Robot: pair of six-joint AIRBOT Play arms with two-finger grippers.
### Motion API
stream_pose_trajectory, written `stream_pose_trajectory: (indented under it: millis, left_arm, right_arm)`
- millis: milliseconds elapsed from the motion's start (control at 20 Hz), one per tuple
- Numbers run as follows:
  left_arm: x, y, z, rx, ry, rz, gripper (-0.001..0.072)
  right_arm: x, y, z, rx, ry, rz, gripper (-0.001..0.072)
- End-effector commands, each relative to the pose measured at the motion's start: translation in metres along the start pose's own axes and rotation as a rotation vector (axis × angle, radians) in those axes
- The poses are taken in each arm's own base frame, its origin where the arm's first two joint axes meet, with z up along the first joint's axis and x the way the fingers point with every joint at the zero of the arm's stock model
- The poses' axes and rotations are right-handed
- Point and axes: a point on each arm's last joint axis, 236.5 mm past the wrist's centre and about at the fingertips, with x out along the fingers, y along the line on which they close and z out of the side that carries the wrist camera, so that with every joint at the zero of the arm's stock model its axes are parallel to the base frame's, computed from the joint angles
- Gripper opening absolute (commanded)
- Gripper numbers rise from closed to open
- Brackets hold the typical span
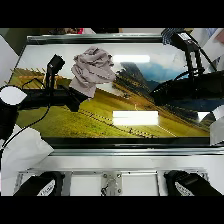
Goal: Fold the clothes and pants, and hang the long-sleeved shirts on hangers.
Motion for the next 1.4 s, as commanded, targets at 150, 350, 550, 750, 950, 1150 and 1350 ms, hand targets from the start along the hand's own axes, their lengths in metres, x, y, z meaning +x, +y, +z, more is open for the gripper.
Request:
stream_pose_trajectory:
  millis: [150, 350, 550, 750, 950, 1150, 1350]
  left_arm:
    - [0.0, 0.0, 0.0, 0.001, -0.001, 0.0, 0.0016]
    - [0.0, 0.0, 0.0, 0.001, -0.001, 0.0, 0.0016]
    - [0.0, -0.001, 0.002, -0.004, -0.009, -0.004, 0.0016]
    - [-0.001, -0.006, 0.012, -0.027, -0.051, -0.026, 0.0016]
    - [-0.001, -0.001, 0.016, -0.028, -0.068, -0.004, 0.0016]
    - [-0.003, 0.05, 0.048, -0.163, -0.223, 0.171, 0.0651]
    - [0.023, 0.153, 0.045, -0.312, -0.18, 0.429, 0.0678]
  right_arm:
    - [0.0, 0.0, 0.0, 0.0, 0.0, 0.001, 0.0015]
    - [0.0, 0.0, 0.0, 0.0, 0.0, 0.001, 0.0015]
    - [0.0, 0.0, 0.0, -0.001, -0.001, 0.0, 0.0015]
    - [0.0, 0.0, 0.011, -0.006, -0.047, -0.001, 0.0015]
    - [0.0, 0.0, 0.011, -0.006, -0.048, -0.001, 0.0015]
    - [0.001, -0.001, 0.013, -0.001, -0.053, -0.001, 0.0015]
    - [0.004, -0.002, 0.013, 0.001, -0.046, -0.001, 0.0015]
